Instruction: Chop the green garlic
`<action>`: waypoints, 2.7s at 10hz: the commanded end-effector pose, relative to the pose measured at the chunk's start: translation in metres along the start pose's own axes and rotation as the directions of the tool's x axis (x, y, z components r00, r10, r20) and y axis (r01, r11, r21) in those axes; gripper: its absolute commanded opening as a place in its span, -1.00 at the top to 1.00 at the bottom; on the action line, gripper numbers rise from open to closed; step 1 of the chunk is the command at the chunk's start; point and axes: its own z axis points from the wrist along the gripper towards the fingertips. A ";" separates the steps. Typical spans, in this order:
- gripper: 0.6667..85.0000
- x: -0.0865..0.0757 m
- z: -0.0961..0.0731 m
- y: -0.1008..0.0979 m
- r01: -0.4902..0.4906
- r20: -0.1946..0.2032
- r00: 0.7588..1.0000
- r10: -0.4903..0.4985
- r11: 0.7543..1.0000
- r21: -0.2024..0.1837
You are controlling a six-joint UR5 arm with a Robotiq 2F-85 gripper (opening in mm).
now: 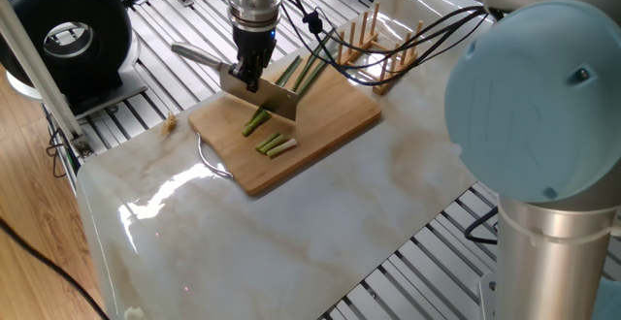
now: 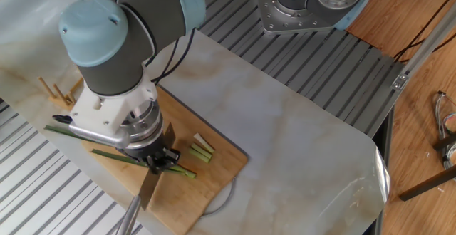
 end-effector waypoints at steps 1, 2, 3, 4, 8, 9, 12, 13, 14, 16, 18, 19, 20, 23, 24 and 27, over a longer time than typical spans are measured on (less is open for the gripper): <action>0.98 -0.012 0.010 0.007 -0.019 0.026 0.999 0.019 1.000 -0.007; 0.98 -0.013 0.012 0.009 -0.020 0.029 0.999 0.020 1.000 -0.006; 0.98 -0.015 0.012 0.009 -0.019 0.032 0.999 0.019 1.000 -0.008; 0.98 -0.017 0.006 0.008 -0.013 0.028 1.000 0.013 1.000 -0.009; 0.98 -0.014 -0.006 0.005 -0.027 0.015 1.000 0.027 0.999 -0.022; 0.98 -0.016 -0.003 0.003 -0.048 0.024 0.999 0.048 0.999 -0.012; 0.98 -0.011 0.008 0.003 -0.061 0.014 0.998 0.061 0.998 -0.006; 0.98 -0.010 0.011 0.004 -0.068 0.015 0.998 0.068 0.998 -0.010; 0.98 -0.009 0.012 0.004 -0.067 0.012 0.998 0.068 0.998 -0.009; 0.98 0.002 0.001 0.002 0.008 -0.032 0.999 -0.008 1.000 -0.019; 0.98 0.009 -0.012 0.002 0.074 -0.063 0.995 -0.076 0.997 -0.029; 0.98 0.007 -0.006 0.003 0.071 -0.056 0.996 -0.073 0.997 -0.029; 0.98 0.005 0.004 0.004 0.064 -0.049 0.997 -0.065 0.998 -0.020; 0.98 0.005 0.012 0.003 0.068 -0.032 0.997 -0.068 0.998 -0.011; 0.98 0.008 0.006 -0.001 0.085 -0.038 0.996 -0.085 0.996 -0.011; 0.98 0.023 -0.011 -0.009 0.158 -0.059 0.985 -0.160 0.987 -0.040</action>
